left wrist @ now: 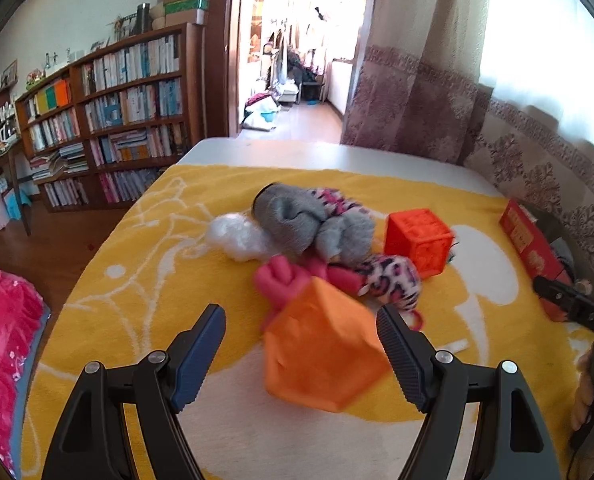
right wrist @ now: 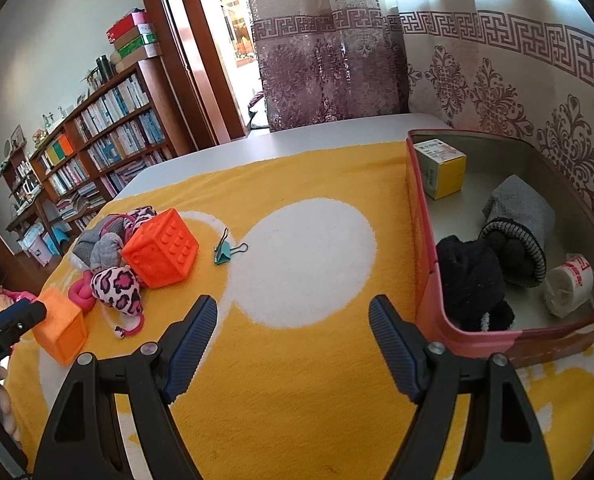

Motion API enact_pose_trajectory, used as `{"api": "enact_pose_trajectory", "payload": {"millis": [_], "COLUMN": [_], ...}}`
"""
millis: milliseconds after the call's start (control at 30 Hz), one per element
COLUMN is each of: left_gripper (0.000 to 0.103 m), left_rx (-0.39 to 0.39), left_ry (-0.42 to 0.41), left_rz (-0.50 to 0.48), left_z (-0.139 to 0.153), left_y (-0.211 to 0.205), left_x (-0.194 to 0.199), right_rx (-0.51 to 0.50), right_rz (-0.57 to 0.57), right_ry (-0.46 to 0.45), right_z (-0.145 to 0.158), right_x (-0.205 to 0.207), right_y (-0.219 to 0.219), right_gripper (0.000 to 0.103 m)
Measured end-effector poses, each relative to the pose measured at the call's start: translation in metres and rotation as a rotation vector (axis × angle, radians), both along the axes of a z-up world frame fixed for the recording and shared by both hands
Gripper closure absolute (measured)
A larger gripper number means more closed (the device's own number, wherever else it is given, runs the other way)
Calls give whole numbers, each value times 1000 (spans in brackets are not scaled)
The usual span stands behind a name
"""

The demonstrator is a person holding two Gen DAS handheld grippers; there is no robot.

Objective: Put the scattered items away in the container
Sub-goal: 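Grasp the orange rubber cube with the left gripper while the right gripper grasps the red cube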

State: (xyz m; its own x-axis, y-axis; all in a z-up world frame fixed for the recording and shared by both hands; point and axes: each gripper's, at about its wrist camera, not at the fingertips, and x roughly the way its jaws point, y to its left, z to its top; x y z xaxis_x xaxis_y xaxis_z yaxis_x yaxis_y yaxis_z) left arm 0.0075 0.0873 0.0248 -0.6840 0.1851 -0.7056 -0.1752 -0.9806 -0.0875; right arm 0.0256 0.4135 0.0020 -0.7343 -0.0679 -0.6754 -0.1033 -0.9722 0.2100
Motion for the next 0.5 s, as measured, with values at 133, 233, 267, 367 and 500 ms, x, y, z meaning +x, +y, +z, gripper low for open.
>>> {"api": "enact_pose_trajectory", "payload": {"millis": [133,233,267,367,500], "left_gripper": [24,19,19,19,19], "left_rx": [20,13,10,13,-15], "left_ry": [-20,-13,-13,-32,-70], "left_rz": [-33,-63,-64,-51,-29], "left_z": [-5,-5,-5,-9,-23], "left_y": [2,8,8,8,11], "left_x": [2,6,6,6,6], "right_rx": [6,2,1,2,2], "right_rz": [0,-3,-2,1,5], "right_ry": [-4,-12,-15,-17,-20], "right_z": [-1,-2,-2,-3,-3], "right_x": [0,-1,-1,-1,-1], "right_y": [-1,-1,-1,-1,-2], "right_gripper": [22,22,21,21,21]}}
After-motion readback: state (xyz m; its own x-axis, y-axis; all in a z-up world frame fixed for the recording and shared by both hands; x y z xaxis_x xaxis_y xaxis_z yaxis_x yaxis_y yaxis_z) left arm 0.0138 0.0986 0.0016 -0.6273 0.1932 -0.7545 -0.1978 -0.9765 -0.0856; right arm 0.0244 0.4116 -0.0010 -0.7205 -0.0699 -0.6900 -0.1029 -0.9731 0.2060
